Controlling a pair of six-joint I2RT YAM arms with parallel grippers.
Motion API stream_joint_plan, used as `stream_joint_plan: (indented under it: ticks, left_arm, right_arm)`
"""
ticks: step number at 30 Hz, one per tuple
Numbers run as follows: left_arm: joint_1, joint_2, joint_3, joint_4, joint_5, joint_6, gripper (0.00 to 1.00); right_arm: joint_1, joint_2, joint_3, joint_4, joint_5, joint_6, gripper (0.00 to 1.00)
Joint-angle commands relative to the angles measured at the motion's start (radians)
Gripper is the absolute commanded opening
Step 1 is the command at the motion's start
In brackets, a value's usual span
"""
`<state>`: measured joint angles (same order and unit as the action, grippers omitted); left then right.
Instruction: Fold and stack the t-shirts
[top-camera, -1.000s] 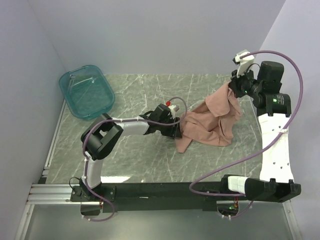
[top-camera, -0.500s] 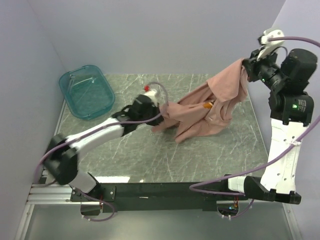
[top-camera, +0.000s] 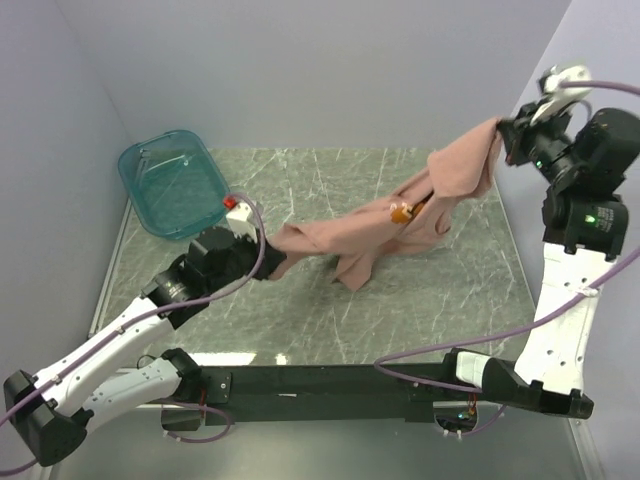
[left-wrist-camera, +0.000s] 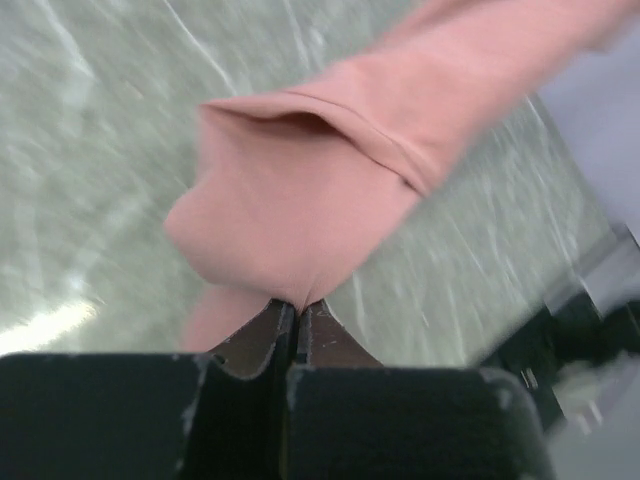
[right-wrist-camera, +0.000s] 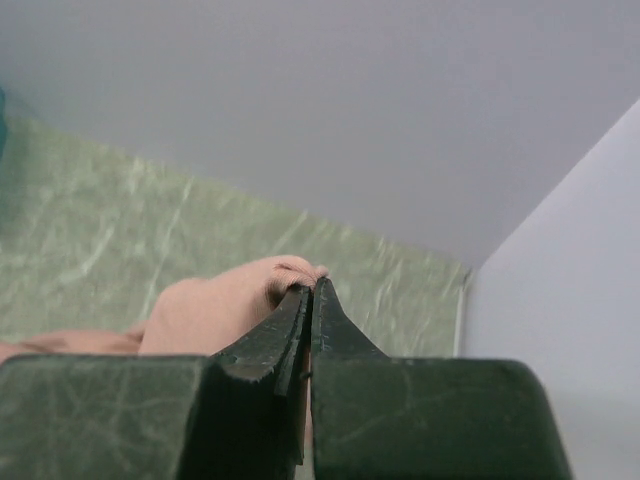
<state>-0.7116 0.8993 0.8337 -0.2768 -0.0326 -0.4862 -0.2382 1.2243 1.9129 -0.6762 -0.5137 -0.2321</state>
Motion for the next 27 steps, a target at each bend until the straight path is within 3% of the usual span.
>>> stream_joint_plan:
  ticks: [1, 4, 7, 9, 10, 11, 13, 14, 17, 20, 22, 25, 27]
  left_arm:
    - [-0.015, -0.036, -0.089, -0.029, 0.237, -0.083, 0.00]
    - [-0.083, -0.025, -0.191, 0.042, 0.386, -0.207, 0.00]
    - [-0.178, 0.032, -0.242, 0.035, 0.433, -0.308, 0.13]
    - [-0.239, 0.078, -0.245, 0.005, 0.433, -0.345, 0.29]
    - [-0.255, 0.087, -0.240, -0.008, 0.428, -0.348, 0.36]
    - [-0.267, 0.082, -0.232, -0.053, 0.389, -0.348, 0.48]
    - [-0.273, 0.046, -0.182, -0.122, 0.298, -0.338, 0.61]
    - [-0.273, 0.032, -0.161, -0.172, 0.196, -0.325, 0.74]
    - [-0.232, 0.010, -0.073, -0.168, 0.051, -0.263, 0.97]
    - [-0.102, 0.091, -0.050, -0.095, 0.104, -0.229, 0.95]
    - [0.047, 0.165, -0.041, 0.023, 0.227, -0.221, 0.90]
    - [0.110, 0.391, 0.030, 0.114, 0.298, -0.198, 0.84]
    - [0.112, 0.481, 0.115, 0.122, 0.327, -0.178, 0.80]
  right_arm:
    - [-0.024, -0.014, -0.162, -0.034, -0.022, -0.088, 0.00]
    - [-0.032, -0.037, -0.383, -0.052, 0.035, -0.178, 0.00]
    - [-0.042, -0.033, -0.584, -0.048, 0.157, -0.255, 0.00]
    - [-0.061, 0.004, -0.687, -0.049, 0.210, -0.279, 0.01]
    - [-0.093, 0.023, -0.707, -0.057, 0.239, -0.298, 0.06]
    - [-0.108, 0.039, -0.721, -0.066, 0.248, -0.300, 0.25]
    - [-0.142, 0.092, -0.739, -0.080, 0.233, -0.303, 0.47]
    - [-0.165, 0.105, -0.738, -0.095, 0.213, -0.306, 0.59]
    - [-0.173, 0.133, -0.730, -0.126, 0.106, -0.340, 0.73]
    - [-0.167, 0.162, -0.713, -0.169, -0.045, -0.384, 0.77]
    - [-0.145, 0.205, -0.678, -0.215, -0.104, -0.415, 0.77]
    - [-0.105, 0.317, -0.638, -0.296, -0.144, -0.435, 0.76]
    - [-0.079, 0.366, -0.652, -0.266, -0.064, -0.414, 0.76]
